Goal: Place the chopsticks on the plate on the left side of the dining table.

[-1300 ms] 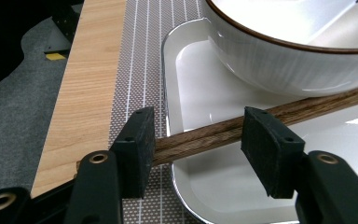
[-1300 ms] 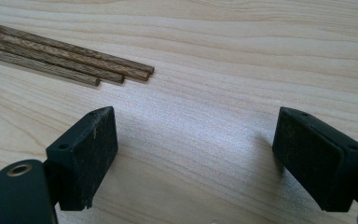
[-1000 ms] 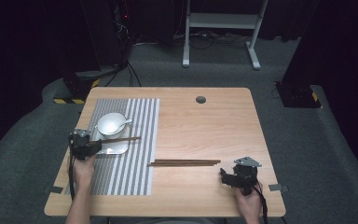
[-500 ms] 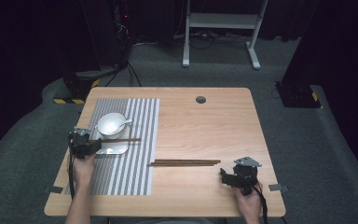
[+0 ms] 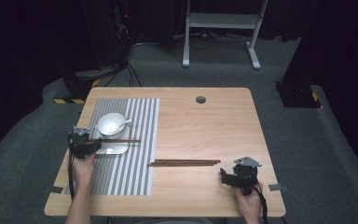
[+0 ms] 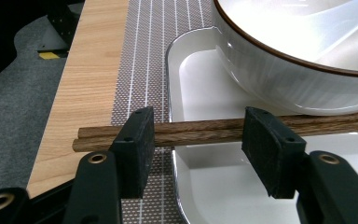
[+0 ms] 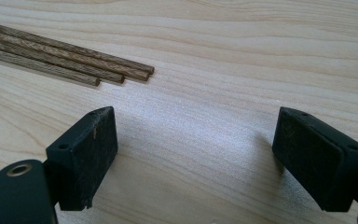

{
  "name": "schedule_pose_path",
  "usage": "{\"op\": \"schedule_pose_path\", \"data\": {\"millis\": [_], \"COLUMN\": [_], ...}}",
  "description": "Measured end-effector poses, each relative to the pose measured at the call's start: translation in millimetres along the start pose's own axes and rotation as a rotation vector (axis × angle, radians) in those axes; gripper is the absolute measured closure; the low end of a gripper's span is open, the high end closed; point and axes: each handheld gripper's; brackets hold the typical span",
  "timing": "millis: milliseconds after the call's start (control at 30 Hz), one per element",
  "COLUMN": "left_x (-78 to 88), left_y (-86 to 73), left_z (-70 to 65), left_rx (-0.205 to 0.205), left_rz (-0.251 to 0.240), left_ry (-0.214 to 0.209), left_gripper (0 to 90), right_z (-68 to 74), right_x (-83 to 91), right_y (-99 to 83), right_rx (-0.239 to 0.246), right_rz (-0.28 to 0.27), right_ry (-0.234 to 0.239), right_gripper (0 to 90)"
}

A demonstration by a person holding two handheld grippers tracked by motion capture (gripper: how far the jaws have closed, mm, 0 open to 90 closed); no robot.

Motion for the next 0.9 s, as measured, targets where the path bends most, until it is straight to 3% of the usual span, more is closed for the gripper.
{"op": "schedule_pose_path", "data": {"millis": [433, 900], "left_x": [5.8, 20.2], "left_y": [0.1, 3.2], "left_z": [-6.5, -21.7], "left_rx": [0.031, 0.005], "left_rz": [-0.017, -0.062], "left_ry": [-0.059, -0.132], "left_gripper": [40.1, 40.2], "right_z": [0.0, 0.1], "right_x": [0.0, 0.0], "right_y": [0.0, 0.0], "right_rx": [0.0, 0.001], "right_rz": [0.0, 0.0], "right_ry": [0.0, -0.001], "right_gripper": [13.8, 13.8]}}
Point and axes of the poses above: each handheld gripper's, and its own axes: x roughly backward along the jaws, y roughly out of its top, z roughly to its left, and after that the axes turned 2 degrees about -y, right-handed
